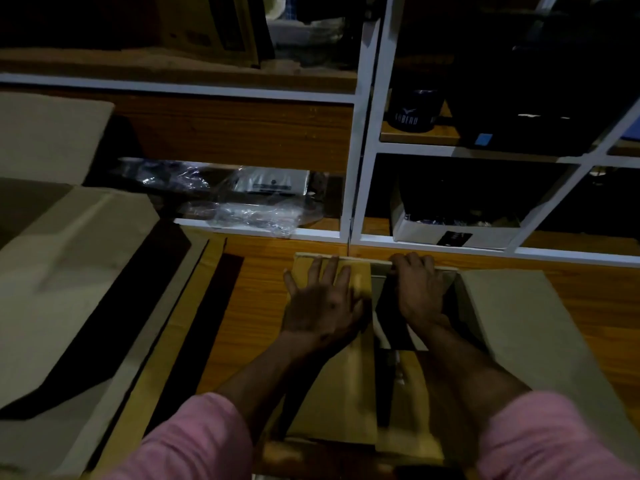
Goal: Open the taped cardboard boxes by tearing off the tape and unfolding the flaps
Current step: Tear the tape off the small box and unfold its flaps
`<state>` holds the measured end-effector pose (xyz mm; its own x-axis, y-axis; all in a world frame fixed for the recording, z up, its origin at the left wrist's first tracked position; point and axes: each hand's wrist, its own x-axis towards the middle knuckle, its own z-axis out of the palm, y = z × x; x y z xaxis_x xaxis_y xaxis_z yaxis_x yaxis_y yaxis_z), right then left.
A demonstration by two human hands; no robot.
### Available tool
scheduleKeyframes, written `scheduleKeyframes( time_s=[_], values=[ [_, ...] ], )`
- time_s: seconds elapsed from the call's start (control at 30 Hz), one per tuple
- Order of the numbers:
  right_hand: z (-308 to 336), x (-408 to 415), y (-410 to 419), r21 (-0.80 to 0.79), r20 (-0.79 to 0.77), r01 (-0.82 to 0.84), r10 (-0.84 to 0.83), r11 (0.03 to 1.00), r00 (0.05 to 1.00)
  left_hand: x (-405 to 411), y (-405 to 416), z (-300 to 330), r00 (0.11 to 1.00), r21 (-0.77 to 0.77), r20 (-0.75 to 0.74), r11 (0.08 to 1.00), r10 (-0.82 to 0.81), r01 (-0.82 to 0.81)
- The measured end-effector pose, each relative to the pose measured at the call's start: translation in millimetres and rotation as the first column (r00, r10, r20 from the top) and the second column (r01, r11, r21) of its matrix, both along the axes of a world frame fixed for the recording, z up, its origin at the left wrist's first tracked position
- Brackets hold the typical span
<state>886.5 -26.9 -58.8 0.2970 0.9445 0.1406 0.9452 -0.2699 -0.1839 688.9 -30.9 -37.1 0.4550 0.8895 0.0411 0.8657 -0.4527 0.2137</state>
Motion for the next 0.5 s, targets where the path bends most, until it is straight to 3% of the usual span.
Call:
scheduleKeyframes(
  time_s=[0.17,0.3,0.43,0.5],
  values=[
    [14.9,0.8,0.9,-0.026,-0.082,-0.121,0.118,0.992,0.990,17.4,-19.3,8.1,0.993,-0.122,-0.089,0.990,-0.076,0.065],
    [38.6,-17.0,-49.1,0.037,-0.248,-0.152,0.156,0.988,0.956,29.6,-35.4,32.1,0.924,-0.177,-0.082,0.918,-0.374,0.356],
    [46.7,-37.9,-109.1,-0.146,-0.403,-0.172,0.100,0.974,0.910,25.4,-39.9,66.0,0.833,-0.227,-0.241,0.863,-0.499,0.452],
    [45.3,-50.6,-133.2,-0.223,-0.437,-0.158,0.047,0.962,0.898,20.2,-44.9,81.6,0.805,-0.139,-0.313,0.862,-0.505,0.487]
  ],
)
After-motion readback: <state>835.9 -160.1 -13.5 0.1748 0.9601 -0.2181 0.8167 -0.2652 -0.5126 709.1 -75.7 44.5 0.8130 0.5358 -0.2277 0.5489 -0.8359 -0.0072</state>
